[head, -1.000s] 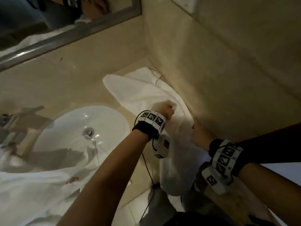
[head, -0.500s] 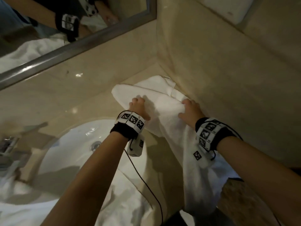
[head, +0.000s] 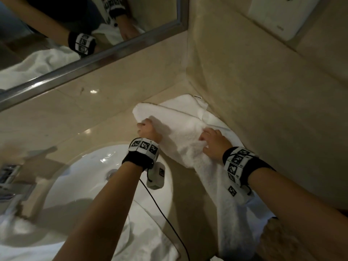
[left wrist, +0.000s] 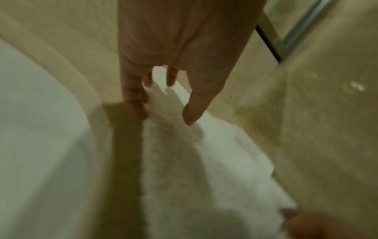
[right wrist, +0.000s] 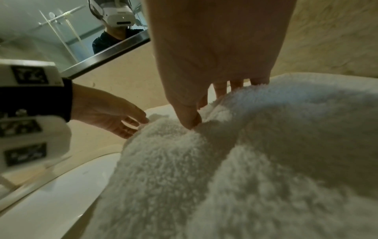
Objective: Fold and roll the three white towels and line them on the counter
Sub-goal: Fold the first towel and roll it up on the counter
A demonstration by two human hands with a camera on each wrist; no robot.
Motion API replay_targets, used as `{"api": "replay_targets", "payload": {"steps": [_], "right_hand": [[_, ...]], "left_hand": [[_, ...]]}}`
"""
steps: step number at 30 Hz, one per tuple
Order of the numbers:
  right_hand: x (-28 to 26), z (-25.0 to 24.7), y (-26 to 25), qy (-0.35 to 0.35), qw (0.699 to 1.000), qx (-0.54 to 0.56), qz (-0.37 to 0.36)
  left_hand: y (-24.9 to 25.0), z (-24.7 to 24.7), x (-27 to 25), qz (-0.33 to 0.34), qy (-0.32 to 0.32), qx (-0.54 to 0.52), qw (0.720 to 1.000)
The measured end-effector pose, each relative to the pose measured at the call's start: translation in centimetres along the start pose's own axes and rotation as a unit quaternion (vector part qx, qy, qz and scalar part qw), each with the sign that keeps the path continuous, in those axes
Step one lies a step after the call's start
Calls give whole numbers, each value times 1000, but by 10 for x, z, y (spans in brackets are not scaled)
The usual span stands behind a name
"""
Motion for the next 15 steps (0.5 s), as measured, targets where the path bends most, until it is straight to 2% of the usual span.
{"api": "replay_targets", "payload": {"steps": [4, 7, 11, 15], "right_hand": [[-6, 6, -6, -31, 999, -7, 0], [-14, 11, -18, -55, 998, -31, -22], [-27, 18, -26, -98, 993, -31, -60], [-40, 28, -22, -139, 986, 60, -67]], "left_hand": [[-11, -3, 4, -127, -38, -142, 981], [-13, -6, 5, -166, -52, -242, 955], [-19, -8, 1, -159, -72, -163, 971], [-30, -18, -8, -126, 25, -128, 983]]}}
Point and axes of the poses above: each hand's wrist, its own x-axis towards the middle knuckle, its own z-axis out of the palm, y = z × x, the point moved 8 cm from there along x, towards the middle knuckle, and after that the axes turned 6 degrees about -z, right-handed, at the moved point
